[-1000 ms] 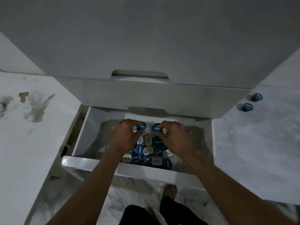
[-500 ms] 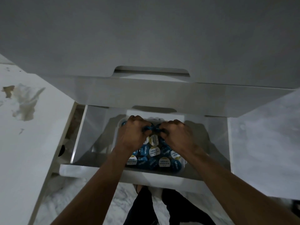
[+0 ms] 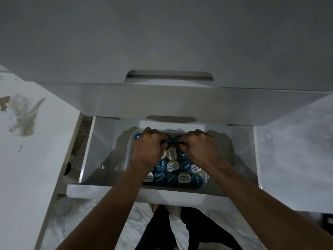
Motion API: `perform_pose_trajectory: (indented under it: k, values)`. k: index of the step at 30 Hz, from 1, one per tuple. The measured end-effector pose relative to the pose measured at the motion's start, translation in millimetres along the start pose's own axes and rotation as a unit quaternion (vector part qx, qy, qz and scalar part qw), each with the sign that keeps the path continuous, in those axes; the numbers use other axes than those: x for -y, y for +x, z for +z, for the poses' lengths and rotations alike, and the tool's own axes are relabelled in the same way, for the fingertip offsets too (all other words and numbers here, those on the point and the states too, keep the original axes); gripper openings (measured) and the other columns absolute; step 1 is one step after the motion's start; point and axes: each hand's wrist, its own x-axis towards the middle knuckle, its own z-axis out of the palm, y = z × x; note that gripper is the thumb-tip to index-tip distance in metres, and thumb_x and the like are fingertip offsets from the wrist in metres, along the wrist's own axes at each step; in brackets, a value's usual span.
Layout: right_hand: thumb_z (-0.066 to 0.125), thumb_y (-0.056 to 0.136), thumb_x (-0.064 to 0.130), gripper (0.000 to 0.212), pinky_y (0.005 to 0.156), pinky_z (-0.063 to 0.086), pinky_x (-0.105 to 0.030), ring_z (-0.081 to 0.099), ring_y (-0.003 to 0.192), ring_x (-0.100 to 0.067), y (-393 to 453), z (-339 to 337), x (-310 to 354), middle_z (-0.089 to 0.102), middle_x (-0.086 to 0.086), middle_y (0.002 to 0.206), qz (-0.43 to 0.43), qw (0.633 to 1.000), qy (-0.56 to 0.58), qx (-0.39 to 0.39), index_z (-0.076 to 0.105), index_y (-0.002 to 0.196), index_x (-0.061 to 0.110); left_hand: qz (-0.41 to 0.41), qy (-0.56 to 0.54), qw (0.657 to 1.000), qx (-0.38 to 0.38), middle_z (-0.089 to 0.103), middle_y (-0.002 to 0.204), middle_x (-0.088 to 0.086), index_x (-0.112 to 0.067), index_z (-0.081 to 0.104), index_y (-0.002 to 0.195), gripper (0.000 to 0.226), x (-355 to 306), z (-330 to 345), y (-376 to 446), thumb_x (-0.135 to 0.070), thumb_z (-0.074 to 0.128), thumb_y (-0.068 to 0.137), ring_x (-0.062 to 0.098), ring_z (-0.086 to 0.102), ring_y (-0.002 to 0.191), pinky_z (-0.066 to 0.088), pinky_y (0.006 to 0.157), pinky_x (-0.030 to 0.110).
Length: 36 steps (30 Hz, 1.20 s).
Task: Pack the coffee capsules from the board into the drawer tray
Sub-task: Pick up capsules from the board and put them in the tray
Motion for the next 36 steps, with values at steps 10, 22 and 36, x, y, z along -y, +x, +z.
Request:
perform_pose_trajectory:
  k: [10, 22, 36]
  values:
    - [0.064, 0.089, 0.042, 0.028, 0.080, 0.054, -0.031, 0.066, 0.094, -0.019, -2.7, -2.9, 0.9, 0.074, 0.002, 0.105, 0.061, 0.996, 0.064, 0.018, 0.069, 0.115, 0.031, 0.007, -0.006, 1.000, -0.013, 0.072, 0.101, -0.005, -0.025, 0.076, 0.095, 0.019, 2.4, -1.6, -4.6, -0.037, 0.062, 0.089, 0.019, 0.056, 0.106, 0.054, 0.077, 0.037]
    - [0.062, 0.092, 0.031, 0.026, 0.093, 0.051, -0.039, 0.066, 0.100, -0.023, 2.0, 1.0, 10.1, 0.074, -0.002, 0.107, 0.082, 0.995, 0.048, 0.028, 0.069, 0.117, 0.029, -0.005, 0.004, 1.000, -0.011, 0.062, 0.111, -0.004, -0.020, 0.074, 0.101, 0.024, 4.4, 0.7, -2.2, -0.033, 0.056, 0.094, 0.018, 0.056, 0.104, 0.053, 0.074, 0.036]
    - [0.062, 0.091, 0.032, 0.022, 0.082, 0.054, -0.036, 0.069, 0.090, -0.022, -4.0, -2.5, 16.6, 0.074, -0.001, 0.098, 0.100, 0.992, 0.076, 0.016, 0.068, 0.112, 0.027, 0.002, -0.016, 0.999, -0.028, 0.063, 0.108, -0.002, -0.020, 0.074, 0.099, 0.025, 7.0, -4.9, -2.9, -0.032, 0.053, 0.094, 0.018, 0.060, 0.097, 0.054, 0.074, 0.038]
